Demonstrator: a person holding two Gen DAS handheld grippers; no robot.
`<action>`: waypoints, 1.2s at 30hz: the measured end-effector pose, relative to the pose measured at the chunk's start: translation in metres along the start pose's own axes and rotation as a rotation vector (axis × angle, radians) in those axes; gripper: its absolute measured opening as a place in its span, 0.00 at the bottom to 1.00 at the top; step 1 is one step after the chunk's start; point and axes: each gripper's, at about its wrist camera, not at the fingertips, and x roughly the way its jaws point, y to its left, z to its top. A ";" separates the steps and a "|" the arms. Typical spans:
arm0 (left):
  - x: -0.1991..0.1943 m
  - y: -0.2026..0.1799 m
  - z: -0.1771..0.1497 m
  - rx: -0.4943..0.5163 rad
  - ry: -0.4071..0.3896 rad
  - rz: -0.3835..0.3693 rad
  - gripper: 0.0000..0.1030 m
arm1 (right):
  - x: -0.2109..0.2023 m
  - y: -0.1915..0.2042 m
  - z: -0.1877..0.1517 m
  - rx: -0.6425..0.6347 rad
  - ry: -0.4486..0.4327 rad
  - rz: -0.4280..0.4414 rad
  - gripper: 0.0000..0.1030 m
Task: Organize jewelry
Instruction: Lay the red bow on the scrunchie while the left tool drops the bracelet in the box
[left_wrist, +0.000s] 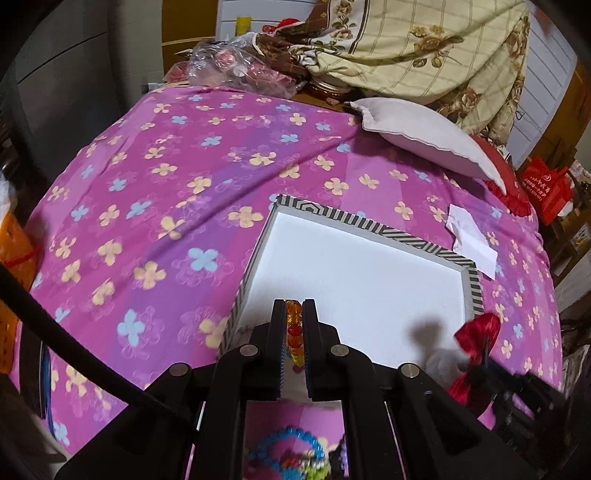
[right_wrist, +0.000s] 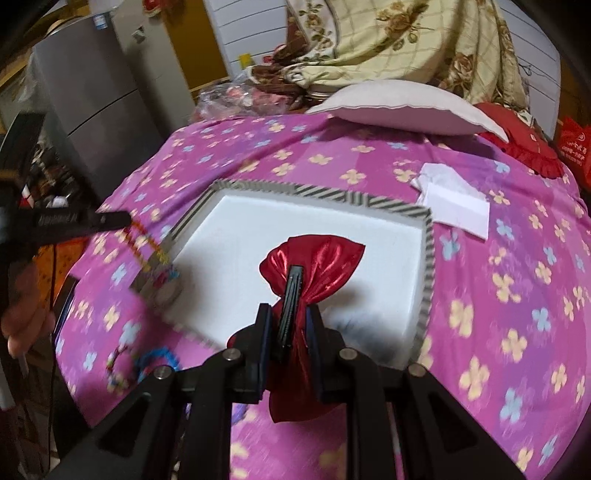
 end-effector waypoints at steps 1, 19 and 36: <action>0.007 -0.003 0.004 0.006 0.008 0.003 0.24 | 0.006 -0.007 0.007 0.015 0.003 -0.005 0.18; 0.082 0.031 0.006 -0.050 0.112 0.111 0.24 | 0.088 -0.081 0.020 0.118 0.111 -0.117 0.19; 0.051 0.025 -0.018 -0.026 0.071 0.096 0.43 | 0.018 -0.055 0.001 0.102 -0.015 -0.059 0.53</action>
